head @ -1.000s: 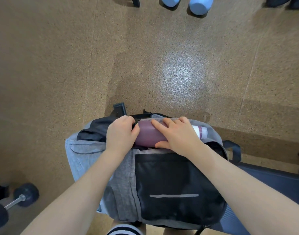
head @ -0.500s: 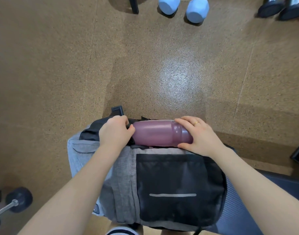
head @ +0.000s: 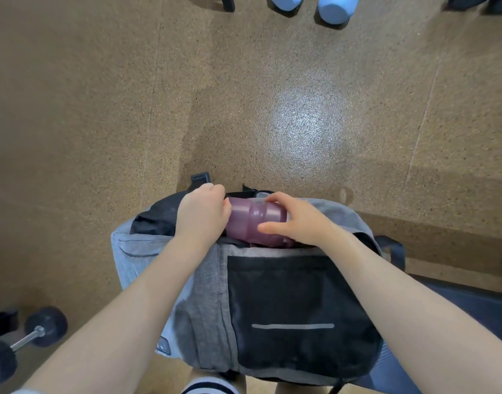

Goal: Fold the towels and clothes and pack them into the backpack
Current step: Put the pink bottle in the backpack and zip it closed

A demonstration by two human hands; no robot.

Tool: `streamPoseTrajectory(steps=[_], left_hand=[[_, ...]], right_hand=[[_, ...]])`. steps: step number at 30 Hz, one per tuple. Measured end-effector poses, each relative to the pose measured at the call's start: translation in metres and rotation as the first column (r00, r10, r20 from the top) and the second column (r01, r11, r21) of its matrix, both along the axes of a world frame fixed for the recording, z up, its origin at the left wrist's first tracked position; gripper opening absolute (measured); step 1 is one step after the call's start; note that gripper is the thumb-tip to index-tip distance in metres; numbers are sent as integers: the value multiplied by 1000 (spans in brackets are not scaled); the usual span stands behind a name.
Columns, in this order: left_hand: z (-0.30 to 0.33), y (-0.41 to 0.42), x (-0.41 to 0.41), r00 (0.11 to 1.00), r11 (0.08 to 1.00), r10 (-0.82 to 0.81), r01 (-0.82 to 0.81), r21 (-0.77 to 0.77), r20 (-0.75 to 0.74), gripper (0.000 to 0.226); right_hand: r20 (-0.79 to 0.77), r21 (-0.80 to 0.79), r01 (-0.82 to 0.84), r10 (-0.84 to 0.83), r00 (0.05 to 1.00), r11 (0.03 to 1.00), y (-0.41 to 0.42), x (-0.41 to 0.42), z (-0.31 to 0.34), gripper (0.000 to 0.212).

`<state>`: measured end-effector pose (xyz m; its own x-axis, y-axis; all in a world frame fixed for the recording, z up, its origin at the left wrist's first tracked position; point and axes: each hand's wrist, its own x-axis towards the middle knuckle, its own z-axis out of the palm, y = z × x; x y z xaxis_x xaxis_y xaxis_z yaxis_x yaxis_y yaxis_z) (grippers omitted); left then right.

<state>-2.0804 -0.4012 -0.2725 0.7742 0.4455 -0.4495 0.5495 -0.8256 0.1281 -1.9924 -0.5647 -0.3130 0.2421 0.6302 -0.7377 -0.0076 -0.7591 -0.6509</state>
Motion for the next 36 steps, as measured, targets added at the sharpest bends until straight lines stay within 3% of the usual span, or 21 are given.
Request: streamPoseTrajectory(steps=[3,6,9,12,18,23,27,31,33,36], left_hand=[[0,0,-2,998,999,52,-52,-3,-21,21],[1,1,2,995,995,94,-94,-17,-23,20],[2,1,5,995,996,87,-88,-18,-39,22],[2,-1,0,997,996,74,-75,-39,-29,22],[4,-3,0,999,994,-19,24,-107,49,18],[1,-2,-5,997,994,-52,47,-96,-52,24],[3,-13,-4,994,998,-18,12,-54,-106,25],[8,-26,-16,993,995,-98,98,4,67,37],[6,-41,-22,968,967,-208,225,-119,141,40],[2,-71,-28,929,908,-305,351,-230,210,36]], right_hand=[[329,-37,-174,176,928,984,5,-16,1,71],[547,-171,0,95,831,985,-9,-22,15,78],[374,-392,168,-10,927,905,-20,-25,21,76],[255,-387,219,-124,959,896,-19,-21,16,65],[369,-293,93,22,929,952,13,-30,20,54],[285,-331,53,46,957,942,26,-39,10,69],[297,-298,31,62,953,954,9,-30,14,55],[505,-235,63,66,861,970,-52,-35,24,48],[598,-273,117,73,799,955,-89,-39,26,58],[514,-398,181,55,856,899,-132,-34,24,79]])
